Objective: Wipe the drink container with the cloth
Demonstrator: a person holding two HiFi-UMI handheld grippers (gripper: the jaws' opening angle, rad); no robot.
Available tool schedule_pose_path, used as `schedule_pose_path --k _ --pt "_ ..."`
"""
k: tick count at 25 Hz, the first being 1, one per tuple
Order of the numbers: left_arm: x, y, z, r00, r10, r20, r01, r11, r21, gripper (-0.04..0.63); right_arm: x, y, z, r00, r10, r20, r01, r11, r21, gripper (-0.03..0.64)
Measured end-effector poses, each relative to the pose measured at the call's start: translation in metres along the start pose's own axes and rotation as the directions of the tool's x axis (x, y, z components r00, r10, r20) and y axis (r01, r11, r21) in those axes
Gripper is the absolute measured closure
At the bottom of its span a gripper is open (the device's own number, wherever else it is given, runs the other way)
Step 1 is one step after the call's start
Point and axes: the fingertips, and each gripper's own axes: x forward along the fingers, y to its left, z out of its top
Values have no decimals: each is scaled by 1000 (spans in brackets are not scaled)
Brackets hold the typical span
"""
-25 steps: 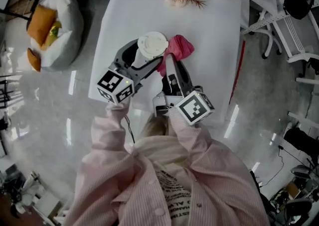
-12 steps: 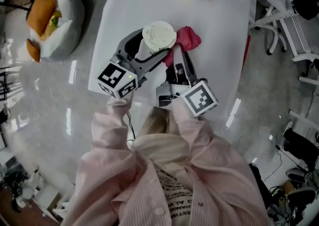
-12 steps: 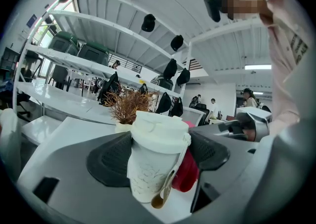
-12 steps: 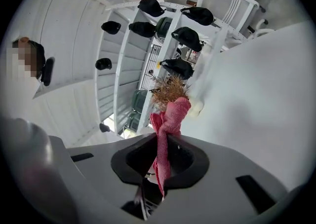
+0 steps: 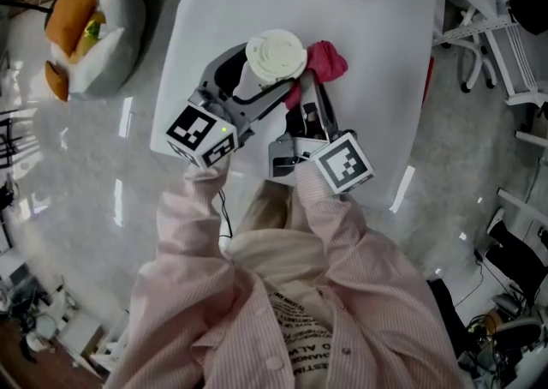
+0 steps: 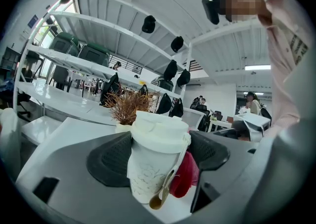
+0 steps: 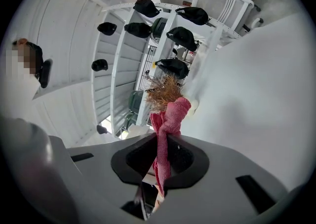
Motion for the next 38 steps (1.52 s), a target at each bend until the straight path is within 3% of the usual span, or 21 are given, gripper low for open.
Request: schedule_pose_path --k 13,23,38 --pt "-1 -1 1 1000 6 15 -6 1000 -1 235 -3 -43 -18 990 -134 -32 134 991 2 578" --pt "-1 -1 2 1000 9 25 -9 1000 -1 235 -3 -68 -31 978 -194 -73 196 980 28 578" --pt "-2 -1 1 1000 15 20 -15 1000 -8 235 2 -89 -38 957 -247 -149 248 969 -15 580"
